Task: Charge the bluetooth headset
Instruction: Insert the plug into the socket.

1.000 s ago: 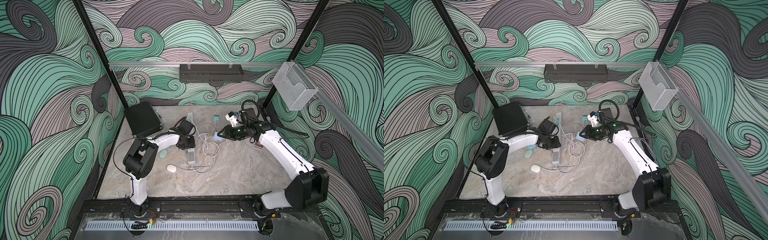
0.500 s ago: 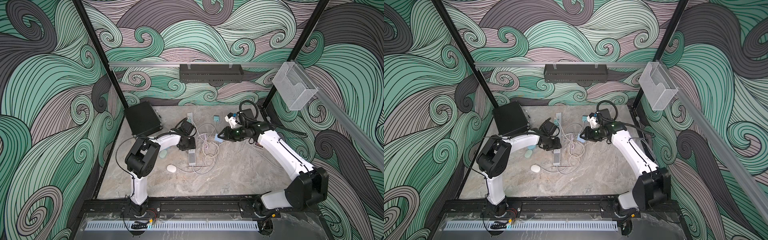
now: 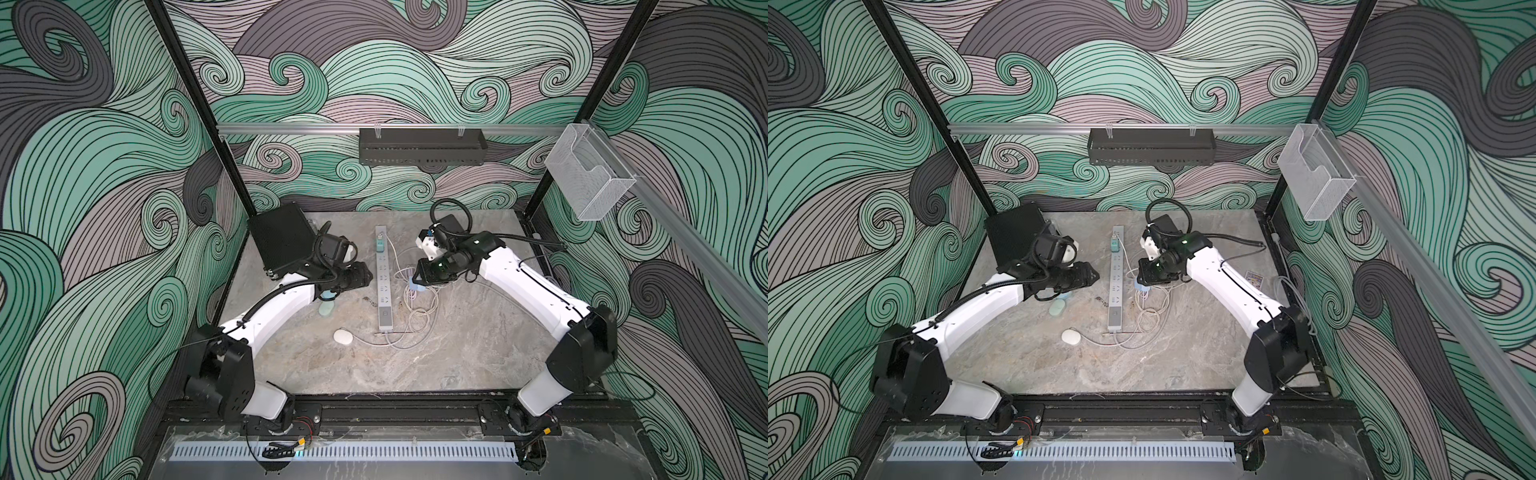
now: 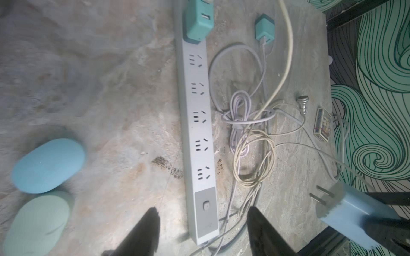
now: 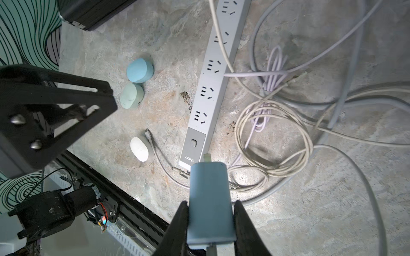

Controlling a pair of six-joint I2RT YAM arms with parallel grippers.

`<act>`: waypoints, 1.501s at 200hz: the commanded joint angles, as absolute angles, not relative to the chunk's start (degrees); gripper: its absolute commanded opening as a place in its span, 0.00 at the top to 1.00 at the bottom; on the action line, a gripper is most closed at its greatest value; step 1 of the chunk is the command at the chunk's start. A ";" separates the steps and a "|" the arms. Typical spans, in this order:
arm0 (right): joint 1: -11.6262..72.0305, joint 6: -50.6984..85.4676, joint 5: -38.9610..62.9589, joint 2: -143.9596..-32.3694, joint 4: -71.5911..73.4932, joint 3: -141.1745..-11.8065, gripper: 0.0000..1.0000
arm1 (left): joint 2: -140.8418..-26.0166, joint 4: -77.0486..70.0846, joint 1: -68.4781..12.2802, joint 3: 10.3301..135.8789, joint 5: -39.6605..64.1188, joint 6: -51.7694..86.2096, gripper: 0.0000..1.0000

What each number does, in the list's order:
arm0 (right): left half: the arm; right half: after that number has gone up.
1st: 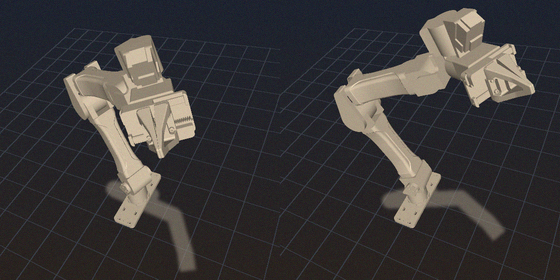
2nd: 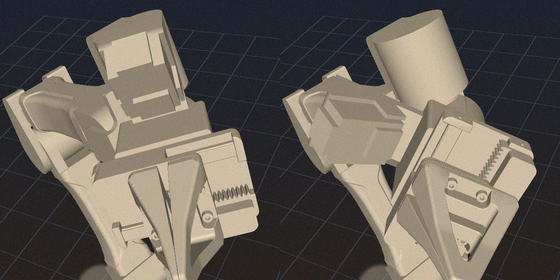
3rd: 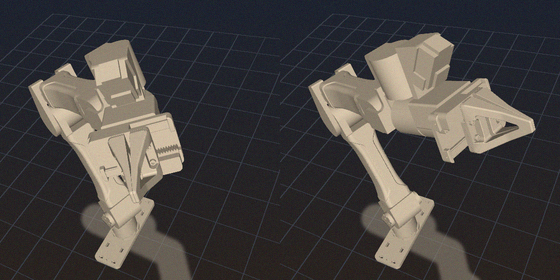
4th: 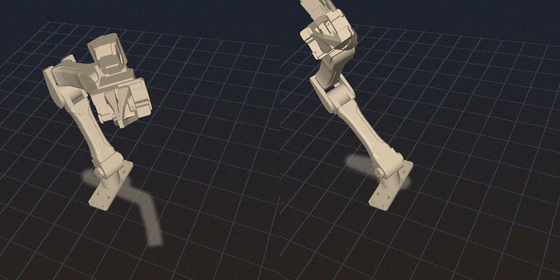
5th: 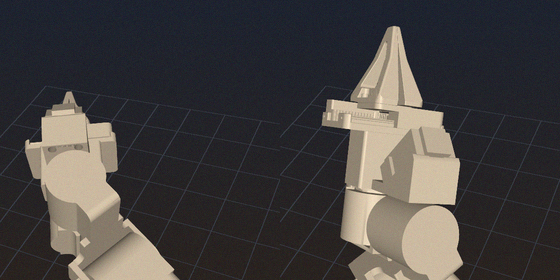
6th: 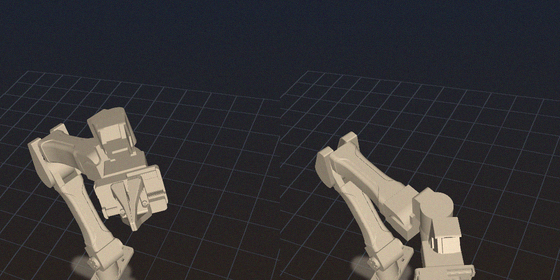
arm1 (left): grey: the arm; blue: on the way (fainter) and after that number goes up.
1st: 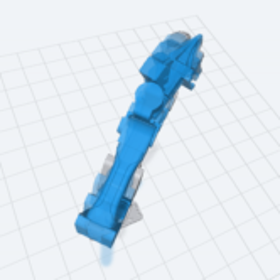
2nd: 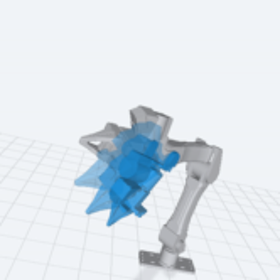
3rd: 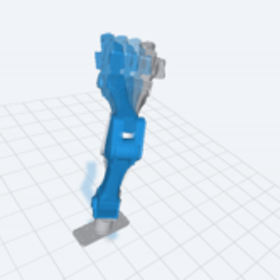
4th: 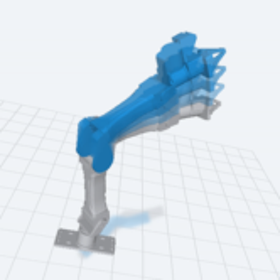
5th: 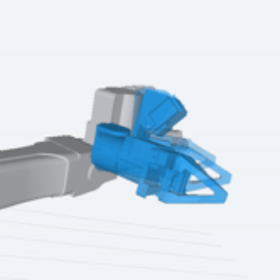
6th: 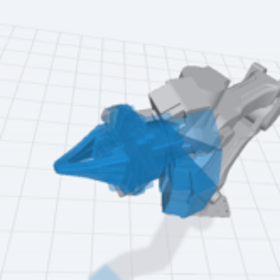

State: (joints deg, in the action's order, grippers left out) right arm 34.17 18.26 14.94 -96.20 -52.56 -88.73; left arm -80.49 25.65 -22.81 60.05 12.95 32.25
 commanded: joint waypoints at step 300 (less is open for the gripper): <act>36.39 12.57 29.07 -112.41 -65.92 -112.06 0.97 | -77.41 -7.87 -27.16 46.73 37.76 -38.23 0.36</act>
State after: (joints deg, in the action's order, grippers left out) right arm 36.69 12.62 27.53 -112.33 -64.75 -110.45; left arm -76.77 -9.58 -26.57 44.01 36.05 -35.24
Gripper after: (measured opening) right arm 0.296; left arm 0.652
